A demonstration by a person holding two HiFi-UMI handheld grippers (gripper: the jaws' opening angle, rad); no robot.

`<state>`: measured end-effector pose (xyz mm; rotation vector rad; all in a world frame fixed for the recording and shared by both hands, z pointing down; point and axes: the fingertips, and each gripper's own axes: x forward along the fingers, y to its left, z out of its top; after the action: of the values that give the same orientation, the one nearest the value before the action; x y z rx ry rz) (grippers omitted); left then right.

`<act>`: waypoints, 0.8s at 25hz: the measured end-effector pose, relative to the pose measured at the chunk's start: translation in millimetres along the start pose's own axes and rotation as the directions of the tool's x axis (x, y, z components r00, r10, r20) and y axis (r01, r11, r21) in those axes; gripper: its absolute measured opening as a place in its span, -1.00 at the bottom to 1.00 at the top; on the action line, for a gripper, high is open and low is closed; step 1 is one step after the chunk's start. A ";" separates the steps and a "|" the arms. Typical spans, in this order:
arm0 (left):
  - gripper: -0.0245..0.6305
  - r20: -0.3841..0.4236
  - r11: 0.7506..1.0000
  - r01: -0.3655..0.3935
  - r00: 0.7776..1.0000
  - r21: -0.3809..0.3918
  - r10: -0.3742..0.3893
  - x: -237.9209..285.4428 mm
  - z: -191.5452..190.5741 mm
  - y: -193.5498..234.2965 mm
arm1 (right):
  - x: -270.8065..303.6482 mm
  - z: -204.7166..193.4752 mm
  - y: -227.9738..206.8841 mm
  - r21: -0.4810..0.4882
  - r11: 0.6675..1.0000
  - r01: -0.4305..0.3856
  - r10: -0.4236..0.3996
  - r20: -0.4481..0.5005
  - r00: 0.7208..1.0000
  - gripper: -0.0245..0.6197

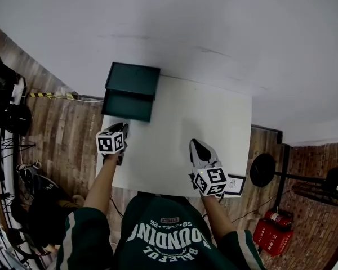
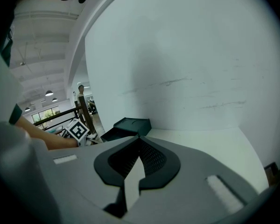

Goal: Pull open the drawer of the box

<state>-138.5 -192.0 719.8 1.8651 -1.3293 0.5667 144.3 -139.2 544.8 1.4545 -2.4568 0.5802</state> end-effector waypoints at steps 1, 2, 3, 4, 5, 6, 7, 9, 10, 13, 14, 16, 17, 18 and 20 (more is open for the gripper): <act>-0.52 0.026 1.000 0.008 1.000 0.009 -0.008 -8.8 7.4 -5.3 | 0.4 4.2 0.3 -0.007 1.000 -0.004 0.004 0.009 1.000 -0.92; -0.52 0.054 1.000 0.013 0.998 0.026 -0.014 -18.4 16.1 -11.0 | 1.0 9.0 0.6 -0.013 1.000 -0.007 0.007 0.019 1.000 -0.92; -0.52 0.083 0.999 0.017 0.996 0.047 -0.021 -28.1 25.5 -17.7 | 1.6 14.3 0.9 -0.020 1.000 -0.010 0.011 0.031 0.999 -0.92; -0.52 0.113 0.997 0.024 0.993 0.073 -0.032 -37.8 35.3 -25.6 | 2.3 20.1 1.2 -0.026 1.000 -0.014 0.015 0.043 0.999 -0.92; -0.55 0.143 0.994 0.032 0.989 0.101 -0.046 -47.7 45.6 -34.6 | 2.8 26.2 1.7 -0.033 0.999 -0.017 0.019 0.056 0.998 -0.92; -0.68 0.175 0.991 0.038 0.983 0.130 -0.061 -57.9 55.9 -44.5 | 3.2 32.7 2.2 -0.042 0.999 -0.021 0.024 0.069 0.997 -0.92; -0.76 0.207 0.986 0.042 0.976 0.159 -0.075 -68.2 66.2 -55.0 | 3.4 39.3 2.6 -0.050 0.998 -0.025 0.029 0.082 0.996 -0.92; -0.77 0.267 0.975 0.045 0.958 0.216 -0.103 -88.2 85.5 -76.5 | 3.4 53.3 2.8 -0.067 0.997 -0.028 0.035 0.109 0.993 -0.92; -0.77 0.293 0.969 0.043 0.949 0.242 -0.115 -97.7 93.9 -86.8 | 3.1 60.2 3.1 -0.075 0.997 -0.029 0.038 0.122 0.992 -0.92; -0.77 0.364 0.954 0.033 0.920 0.299 -0.146 -123.5 115.5 -112.1 | 2.4 80.2 6.5 -0.099 0.995 -0.031 0.046 0.157 0.987 -0.92; -0.77 0.385 0.950 0.030 0.910 0.312 -0.155 -131.2 122.1 -118.9 | 2.4 86.5 8.2 -0.107 0.994 -0.032 0.050 0.167 0.985 -0.92; -0.77 0.422 0.943 0.022 0.890 0.332 -0.169 -144.3 133.9 -130.7 | 2.2 98.0 10.4 -0.123 0.992 -0.035 0.058 0.187 0.981 -0.92; -0.77 0.439 0.941 0.017 0.881 0.339 -0.174 -149.6 138.8 -136.0 | 1.8 102.9 10.6 -0.130 0.991 -0.036 0.062 0.197 0.979 -0.92; -0.77 0.454 0.939 0.013 0.873 0.344 -0.178 -153.9 143.0 -140.8 | 1.4 107.0 10.3 -0.137 0.990 -0.036 0.064 0.205 0.977 -0.92; -0.77 0.475 0.936 0.005 0.861 0.353 -0.184 -160.4 149.0 -147.6 | 0.4 113.4 10.2 -0.151 0.988 -0.033 0.066 0.217 0.974 -0.92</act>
<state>-69.4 -189.9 464.9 2.4742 -1.5220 0.2702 135.8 -185.5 441.2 1.4740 -2.6470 0.2500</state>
